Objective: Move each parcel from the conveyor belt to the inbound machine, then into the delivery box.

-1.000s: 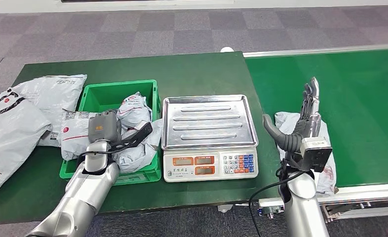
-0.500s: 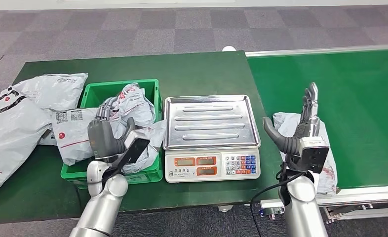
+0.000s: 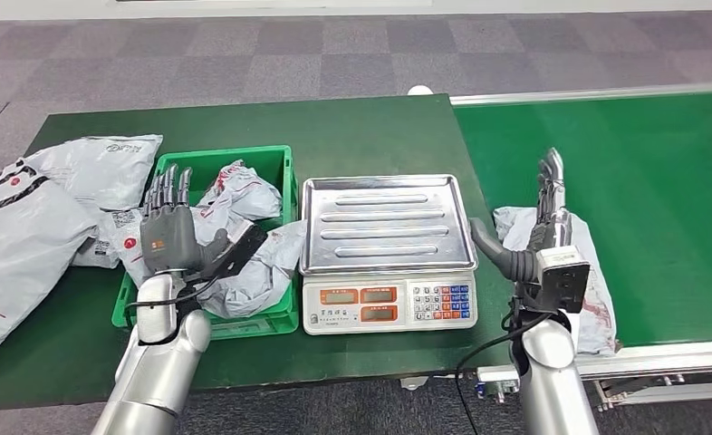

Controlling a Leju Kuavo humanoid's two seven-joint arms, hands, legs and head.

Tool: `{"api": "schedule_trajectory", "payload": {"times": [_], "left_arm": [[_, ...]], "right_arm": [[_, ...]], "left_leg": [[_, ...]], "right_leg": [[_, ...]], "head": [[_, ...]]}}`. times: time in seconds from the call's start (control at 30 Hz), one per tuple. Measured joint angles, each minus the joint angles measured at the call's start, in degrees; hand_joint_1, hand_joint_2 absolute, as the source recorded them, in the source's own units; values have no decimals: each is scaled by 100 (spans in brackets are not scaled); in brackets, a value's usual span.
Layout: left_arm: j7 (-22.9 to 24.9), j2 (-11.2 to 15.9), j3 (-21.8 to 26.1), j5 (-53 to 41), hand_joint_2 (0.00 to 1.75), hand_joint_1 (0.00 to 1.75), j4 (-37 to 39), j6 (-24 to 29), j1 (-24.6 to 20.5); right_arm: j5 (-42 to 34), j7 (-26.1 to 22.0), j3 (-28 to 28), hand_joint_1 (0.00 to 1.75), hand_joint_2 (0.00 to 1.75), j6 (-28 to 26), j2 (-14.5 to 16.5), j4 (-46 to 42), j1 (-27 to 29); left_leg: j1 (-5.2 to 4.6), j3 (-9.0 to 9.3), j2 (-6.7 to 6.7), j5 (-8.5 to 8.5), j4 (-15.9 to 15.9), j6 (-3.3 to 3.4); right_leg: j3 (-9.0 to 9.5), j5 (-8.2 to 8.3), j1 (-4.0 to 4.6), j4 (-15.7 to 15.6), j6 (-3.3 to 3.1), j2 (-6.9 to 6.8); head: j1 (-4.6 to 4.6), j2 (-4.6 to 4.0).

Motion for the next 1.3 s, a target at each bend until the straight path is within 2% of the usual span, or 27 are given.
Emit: {"api": "schedule_trajectory", "payload": {"times": [0.3,0.37,0.5,0.53,0.6,0.73,0.8,1.0,1.2,1.3], "left_arm": [[-99,109,-25,232,175,0,110,121,-102],[-714,109,-24,1145,175,0,-15,405,-65],[-3191,8,-31,4890,175,0,-907,685,255],[-3608,-26,-60,5658,175,0,-1232,651,391],[-3975,-64,-224,6635,175,0,-1908,515,692],[-4067,-68,-907,7445,175,0,-3165,1,1179],[-4069,-67,-1235,7687,175,0,-3608,-306,1333],[-4067,-67,-1722,7878,175,0,-4295,-546,1556],[-4066,-67,-1871,7908,175,0,-4525,-561,1633],[-4064,-72,-1879,8111,175,0,-4546,-860,1655]], "right_arm": [[21,22,-4,0,175,10,1,-5,3],[30,36,-14,0,175,19,1,-21,13],[16,56,-24,0,175,3,-8,-35,16],[44,73,-34,0,175,-54,-19,-19,5],[252,170,-88,0,175,-348,-65,93,-64],[984,391,-438,0,175,-1323,-294,763,-362],[1179,393,-685,0,175,-1601,-420,1127,-486],[1289,361,-1027,0,175,-1708,-634,1711,-608],[1301,350,-1113,0,175,-1729,-703,1903,-650],[1409,438,-1120,0,175,-1763,-714,1944,-656]], "left_leg": [[-1,-2,1,-2,1,0],[0,-2,0,-2,0,0],[0,-2,2,-5,0,-2],[0,-1,3,-8,0,-1],[-1,-2,3,-12,1,2],[-5,-9,-9,-16,8,10],[-9,-9,-11,-18,10,14],[-11,-5,-7,-20,10,16],[-6,-5,-7,-16,7,11],[-7,-5,-7,-16,7,11]], "right_leg": [[-2,-1,0,0,1,2],[-2,-1,0,0,1,3],[-3,-3,0,0,1,6],[-3,-4,0,-1,2,7],[-3,-8,0,-1,5,6],[1,-11,-4,-3,10,-14],[4,-10,-7,-3,12,-16],[3,-9,-8,-3,13,-13],[2,-10,-3,-3,12,-11],[1,-10,-5,-3,12,-11]], "head": [[-1,1],[-1,1],[-1,1],[-1,1],[-2,0],[0,0],[1,1],[-1,-1],[-1,0],[-1,1]]}}
